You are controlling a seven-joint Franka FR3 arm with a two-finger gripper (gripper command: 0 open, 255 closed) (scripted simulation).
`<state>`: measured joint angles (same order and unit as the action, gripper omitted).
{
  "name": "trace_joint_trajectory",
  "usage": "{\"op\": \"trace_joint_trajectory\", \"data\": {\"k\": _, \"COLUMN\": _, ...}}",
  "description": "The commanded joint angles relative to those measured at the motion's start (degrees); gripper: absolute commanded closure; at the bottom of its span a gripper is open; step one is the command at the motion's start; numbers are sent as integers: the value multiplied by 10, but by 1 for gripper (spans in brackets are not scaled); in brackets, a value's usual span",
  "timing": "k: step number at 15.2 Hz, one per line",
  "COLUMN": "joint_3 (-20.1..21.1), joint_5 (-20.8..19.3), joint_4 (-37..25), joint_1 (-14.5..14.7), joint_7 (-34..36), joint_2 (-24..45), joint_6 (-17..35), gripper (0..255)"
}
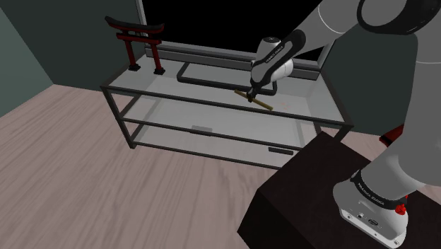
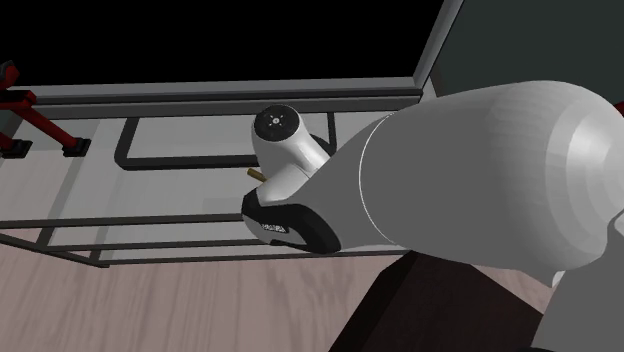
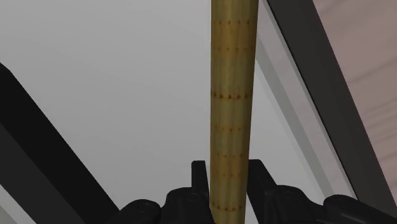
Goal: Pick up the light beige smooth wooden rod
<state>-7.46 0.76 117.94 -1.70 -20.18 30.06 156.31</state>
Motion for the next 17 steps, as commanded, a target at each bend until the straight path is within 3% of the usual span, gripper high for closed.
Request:
{"op": "trace_joint_trajectory", "data": {"k": 1, "joint_3": -3, "joint_5": -1, "joint_4": 4, "joint_1": -1, "joint_7": 1, "joint_2": 1, "joint_6": 0, "gripper": 255}}
{"op": "trace_joint_trajectory", "data": {"k": 17, "joint_3": -12, "joint_5": -12, "joint_4": 1, "joint_1": 4, "joint_7": 1, "joint_2": -82, "joint_6": -85, "gripper": 255}}
